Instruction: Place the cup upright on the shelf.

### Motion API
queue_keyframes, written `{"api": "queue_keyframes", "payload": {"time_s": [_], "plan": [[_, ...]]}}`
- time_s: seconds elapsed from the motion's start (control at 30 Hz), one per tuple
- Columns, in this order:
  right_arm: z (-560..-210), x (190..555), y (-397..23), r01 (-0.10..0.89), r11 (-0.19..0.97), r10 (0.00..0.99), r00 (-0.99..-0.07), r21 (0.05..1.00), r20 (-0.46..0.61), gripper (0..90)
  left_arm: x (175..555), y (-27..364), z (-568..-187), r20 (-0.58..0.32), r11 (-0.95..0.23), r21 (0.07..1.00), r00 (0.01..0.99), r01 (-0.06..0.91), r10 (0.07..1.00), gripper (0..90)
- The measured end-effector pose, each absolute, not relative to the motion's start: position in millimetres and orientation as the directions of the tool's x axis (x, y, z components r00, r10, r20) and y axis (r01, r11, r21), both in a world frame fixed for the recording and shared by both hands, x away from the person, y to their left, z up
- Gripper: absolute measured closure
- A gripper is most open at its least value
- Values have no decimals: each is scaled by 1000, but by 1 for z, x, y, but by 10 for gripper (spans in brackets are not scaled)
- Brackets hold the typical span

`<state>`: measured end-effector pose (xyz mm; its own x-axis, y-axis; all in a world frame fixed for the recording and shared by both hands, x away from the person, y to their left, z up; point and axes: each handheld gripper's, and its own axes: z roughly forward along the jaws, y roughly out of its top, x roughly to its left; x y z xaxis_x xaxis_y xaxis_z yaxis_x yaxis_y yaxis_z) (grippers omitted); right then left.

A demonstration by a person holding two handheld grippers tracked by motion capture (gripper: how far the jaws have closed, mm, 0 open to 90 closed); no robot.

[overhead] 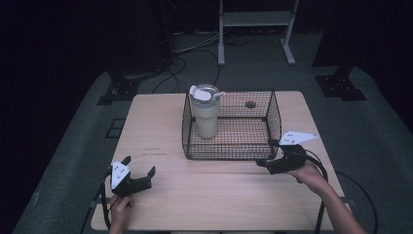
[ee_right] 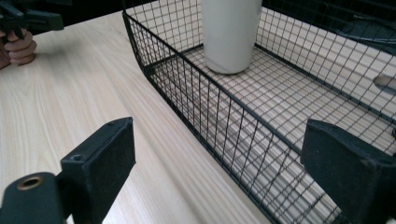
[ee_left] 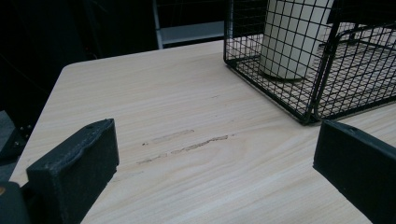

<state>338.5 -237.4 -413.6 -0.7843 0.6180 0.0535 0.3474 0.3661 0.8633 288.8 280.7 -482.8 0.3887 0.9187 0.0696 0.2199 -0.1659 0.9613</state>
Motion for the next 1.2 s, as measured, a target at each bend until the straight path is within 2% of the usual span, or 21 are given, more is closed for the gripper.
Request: {"api": "queue_keyframes", "payload": {"time_s": [0.47,0.5,0.53,1.2], "plan": [[-427,326,-254,363,345,631,-773,865,73,96,288,280,-483,67,-164,961,388,224,919,0],[-428,324,-256,354,344,627,-776,870,69,102,288,280,-483,68,-165,961,388,223,919,0],[-429,322,-257,351,343,623,-779,871,69,144,288,280,-483,69,-166,960,389,223,919,0],[-454,296,-279,375,339,647,-759,863,75,136,288,280,-483,70,-167,960,389,224,919,0]]}}
